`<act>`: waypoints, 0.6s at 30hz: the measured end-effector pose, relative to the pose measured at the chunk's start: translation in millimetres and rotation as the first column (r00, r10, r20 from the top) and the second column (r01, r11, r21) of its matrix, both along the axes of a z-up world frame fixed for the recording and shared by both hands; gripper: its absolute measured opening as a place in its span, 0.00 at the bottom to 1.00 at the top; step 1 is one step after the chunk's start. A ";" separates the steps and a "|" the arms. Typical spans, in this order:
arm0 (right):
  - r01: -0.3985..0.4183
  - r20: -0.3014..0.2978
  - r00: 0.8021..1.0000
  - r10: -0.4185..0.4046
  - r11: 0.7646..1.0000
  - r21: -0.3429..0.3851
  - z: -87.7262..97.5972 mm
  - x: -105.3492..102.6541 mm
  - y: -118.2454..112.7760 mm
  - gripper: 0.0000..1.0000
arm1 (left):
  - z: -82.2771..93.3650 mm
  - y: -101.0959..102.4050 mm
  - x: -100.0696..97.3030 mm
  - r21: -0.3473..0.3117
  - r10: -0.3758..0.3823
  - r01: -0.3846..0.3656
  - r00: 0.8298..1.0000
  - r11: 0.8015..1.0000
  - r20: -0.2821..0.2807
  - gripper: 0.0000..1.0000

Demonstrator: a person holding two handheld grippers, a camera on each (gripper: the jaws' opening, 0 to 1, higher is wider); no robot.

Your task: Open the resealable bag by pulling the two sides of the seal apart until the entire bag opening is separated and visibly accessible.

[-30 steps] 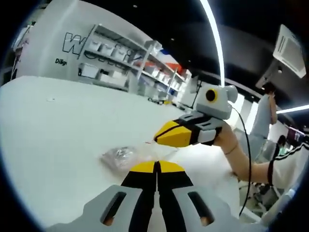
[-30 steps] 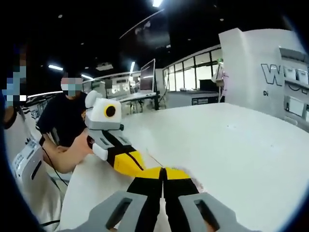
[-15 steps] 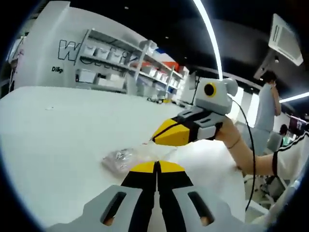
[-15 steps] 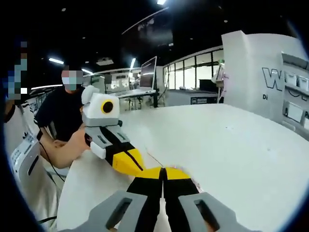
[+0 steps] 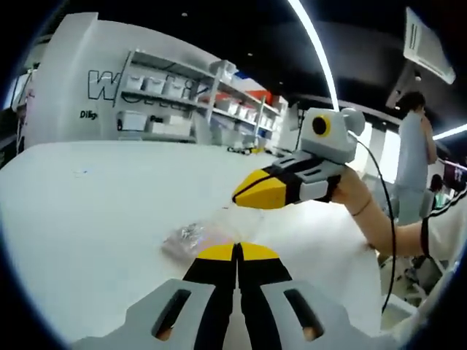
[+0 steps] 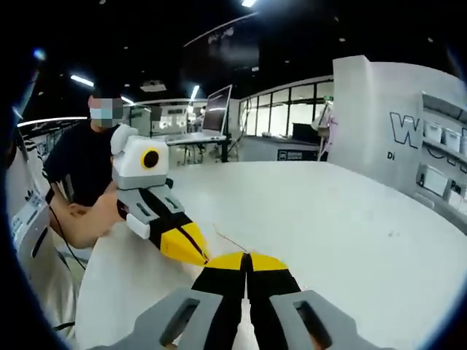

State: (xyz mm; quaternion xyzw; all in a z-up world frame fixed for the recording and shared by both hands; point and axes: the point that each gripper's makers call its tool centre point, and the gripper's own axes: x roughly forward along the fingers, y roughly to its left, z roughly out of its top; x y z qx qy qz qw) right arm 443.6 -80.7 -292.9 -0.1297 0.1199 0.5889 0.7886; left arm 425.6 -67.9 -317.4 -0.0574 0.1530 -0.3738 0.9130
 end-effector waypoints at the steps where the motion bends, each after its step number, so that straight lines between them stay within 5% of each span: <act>1: 0.000 0.004 1.000 0.000 1.000 0.000 0.9 -0.4 0.3 0.00 | 0.2 0.0 0.1 0.000 0.000 0.000 1.000 1.000 0.003 0.00; 18: 0.046 0.056 0.997 -0.049 0.998 0.043 16.5 6.0 -2.6 0.00 | -1.8 -3.2 -1.1 -0.009 -0.018 0.018 1.000 1.000 -0.007 0.00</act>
